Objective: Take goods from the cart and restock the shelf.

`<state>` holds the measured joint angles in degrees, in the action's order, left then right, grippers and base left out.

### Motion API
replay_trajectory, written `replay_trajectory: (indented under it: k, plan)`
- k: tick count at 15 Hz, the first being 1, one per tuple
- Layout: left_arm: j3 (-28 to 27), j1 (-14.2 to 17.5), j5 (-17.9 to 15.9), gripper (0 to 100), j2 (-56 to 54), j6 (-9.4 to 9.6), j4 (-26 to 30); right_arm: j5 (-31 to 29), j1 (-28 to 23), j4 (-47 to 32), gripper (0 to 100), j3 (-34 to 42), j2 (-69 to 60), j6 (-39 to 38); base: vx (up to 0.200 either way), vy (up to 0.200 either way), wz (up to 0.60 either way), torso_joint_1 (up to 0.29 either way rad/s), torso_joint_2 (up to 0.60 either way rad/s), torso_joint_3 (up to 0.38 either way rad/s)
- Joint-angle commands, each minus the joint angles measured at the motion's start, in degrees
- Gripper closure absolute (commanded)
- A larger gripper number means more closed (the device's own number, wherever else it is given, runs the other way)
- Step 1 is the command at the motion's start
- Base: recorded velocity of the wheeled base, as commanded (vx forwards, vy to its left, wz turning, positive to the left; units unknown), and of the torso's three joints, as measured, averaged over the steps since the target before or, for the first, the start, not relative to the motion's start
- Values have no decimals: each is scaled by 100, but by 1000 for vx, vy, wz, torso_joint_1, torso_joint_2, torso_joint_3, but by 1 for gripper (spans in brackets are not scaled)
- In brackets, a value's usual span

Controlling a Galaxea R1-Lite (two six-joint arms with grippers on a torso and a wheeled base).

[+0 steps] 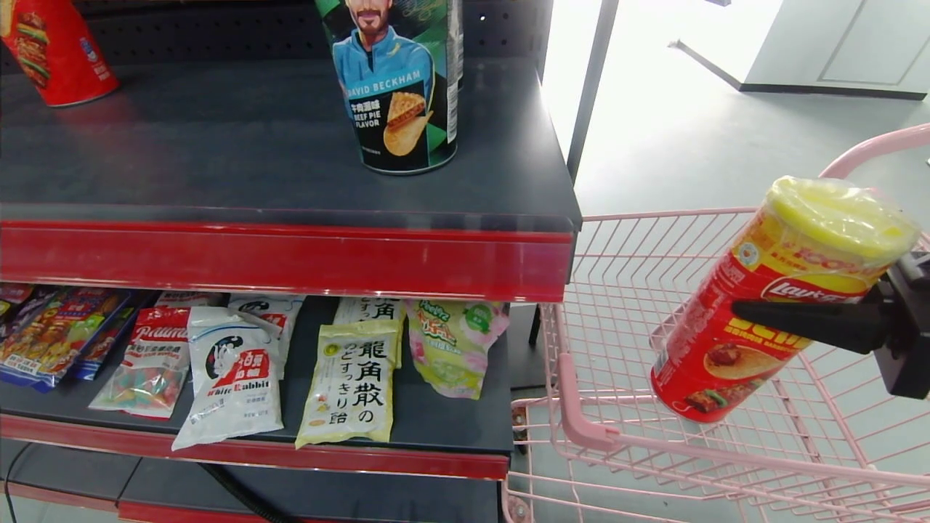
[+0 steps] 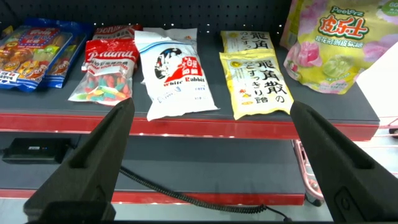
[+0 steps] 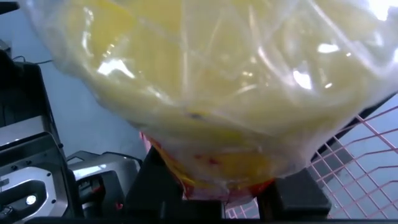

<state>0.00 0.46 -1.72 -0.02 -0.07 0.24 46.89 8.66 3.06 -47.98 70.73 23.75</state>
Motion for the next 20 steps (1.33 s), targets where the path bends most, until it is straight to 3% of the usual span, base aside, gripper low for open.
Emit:
replay_trajectory:
  k: [1, 10, 20]
  plan:
    - [0, -2, 5, 0, 2, -1, -7, 5, -4, 10, 100, -9, 29, -10, 0, 0, 0, 80, -242, -159]
    - [0, 6, 5, 0, 2, -1, -7, -4, -4, 10, 100, -9, 20, -19, 0, 0, 0, 165, -464, -307]
    - [0, -2, 5, 0, 2, -1, -7, 5, -4, 2, 100, -220, -42, -90, 0, 0, 0, 238, -566, -328]
